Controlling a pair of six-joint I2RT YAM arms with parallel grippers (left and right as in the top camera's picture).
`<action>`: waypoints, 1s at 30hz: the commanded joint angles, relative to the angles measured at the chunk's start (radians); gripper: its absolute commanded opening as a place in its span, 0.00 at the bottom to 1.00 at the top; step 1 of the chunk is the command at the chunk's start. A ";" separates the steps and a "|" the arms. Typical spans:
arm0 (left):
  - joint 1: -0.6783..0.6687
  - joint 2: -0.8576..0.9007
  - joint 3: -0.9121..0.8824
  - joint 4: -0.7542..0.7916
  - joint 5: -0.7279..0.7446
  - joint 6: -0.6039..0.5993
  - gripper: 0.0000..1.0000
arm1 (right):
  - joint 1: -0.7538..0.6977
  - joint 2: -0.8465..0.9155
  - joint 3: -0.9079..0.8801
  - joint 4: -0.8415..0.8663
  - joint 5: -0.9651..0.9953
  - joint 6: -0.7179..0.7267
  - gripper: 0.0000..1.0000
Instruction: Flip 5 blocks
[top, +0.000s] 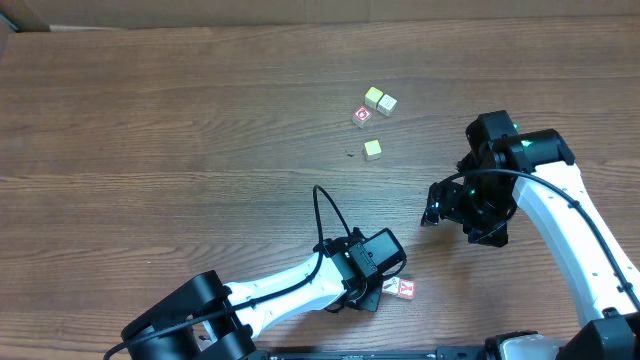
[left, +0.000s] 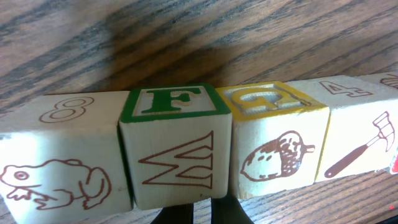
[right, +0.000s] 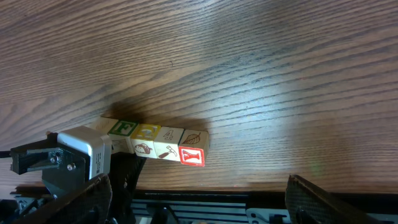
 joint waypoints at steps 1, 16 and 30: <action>0.012 -0.002 -0.009 0.001 -0.020 0.005 0.04 | -0.003 -0.013 0.024 0.003 -0.005 -0.003 0.90; -0.003 -0.293 0.012 -0.224 -0.118 -0.018 0.04 | -0.003 -0.013 0.024 0.001 -0.005 -0.004 0.89; -0.003 -0.398 0.012 -0.394 -0.277 0.134 0.04 | -0.003 -0.028 -0.041 -0.028 -0.005 0.000 0.29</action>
